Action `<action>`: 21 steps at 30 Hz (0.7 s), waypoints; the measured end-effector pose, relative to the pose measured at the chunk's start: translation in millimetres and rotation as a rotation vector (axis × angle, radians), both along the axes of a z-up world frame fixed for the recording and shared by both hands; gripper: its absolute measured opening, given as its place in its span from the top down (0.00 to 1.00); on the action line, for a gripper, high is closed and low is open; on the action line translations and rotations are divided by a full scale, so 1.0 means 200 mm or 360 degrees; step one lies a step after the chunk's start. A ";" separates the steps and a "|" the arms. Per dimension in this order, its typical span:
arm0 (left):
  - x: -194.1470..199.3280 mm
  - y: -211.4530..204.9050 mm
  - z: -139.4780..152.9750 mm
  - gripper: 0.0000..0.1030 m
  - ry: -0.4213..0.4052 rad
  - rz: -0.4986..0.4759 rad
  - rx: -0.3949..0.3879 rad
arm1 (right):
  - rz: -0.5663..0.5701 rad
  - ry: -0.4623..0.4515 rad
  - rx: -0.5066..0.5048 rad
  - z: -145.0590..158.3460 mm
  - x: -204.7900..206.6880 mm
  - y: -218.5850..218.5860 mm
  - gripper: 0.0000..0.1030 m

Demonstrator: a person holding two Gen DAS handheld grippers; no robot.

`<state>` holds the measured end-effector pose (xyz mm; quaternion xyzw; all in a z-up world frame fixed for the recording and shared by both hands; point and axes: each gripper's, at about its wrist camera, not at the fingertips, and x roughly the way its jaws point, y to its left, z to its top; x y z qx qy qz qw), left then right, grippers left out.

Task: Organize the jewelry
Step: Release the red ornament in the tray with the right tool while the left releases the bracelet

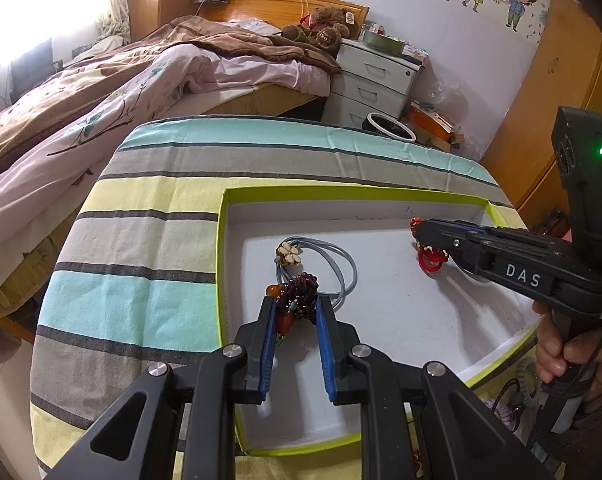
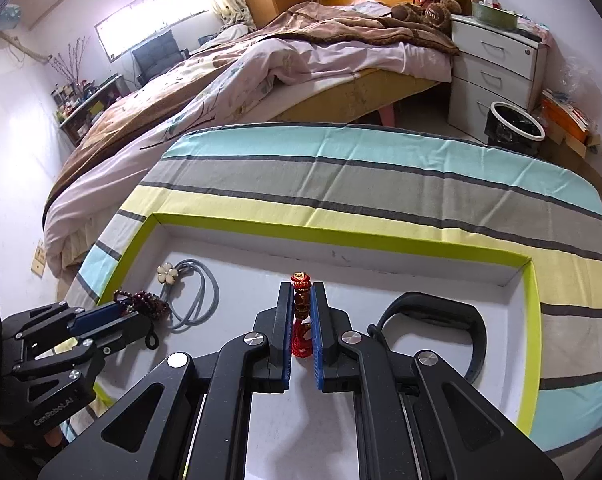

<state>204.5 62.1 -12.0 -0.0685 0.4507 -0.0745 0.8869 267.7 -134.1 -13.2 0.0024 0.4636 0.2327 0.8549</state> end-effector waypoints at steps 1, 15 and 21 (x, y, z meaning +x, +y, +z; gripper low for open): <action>0.00 0.00 0.00 0.81 0.0000 0.0002 -0.0004 | 0.0000 0.0004 -0.0002 0.00 0.00 0.00 0.92; 0.00 0.01 0.00 0.79 0.0003 0.0013 -0.0021 | 0.0017 0.0012 -0.0027 -0.03 0.02 0.03 0.91; 0.01 0.01 0.01 0.75 0.0005 0.0018 -0.0016 | 0.0008 0.0015 -0.0025 -0.03 0.02 0.03 0.86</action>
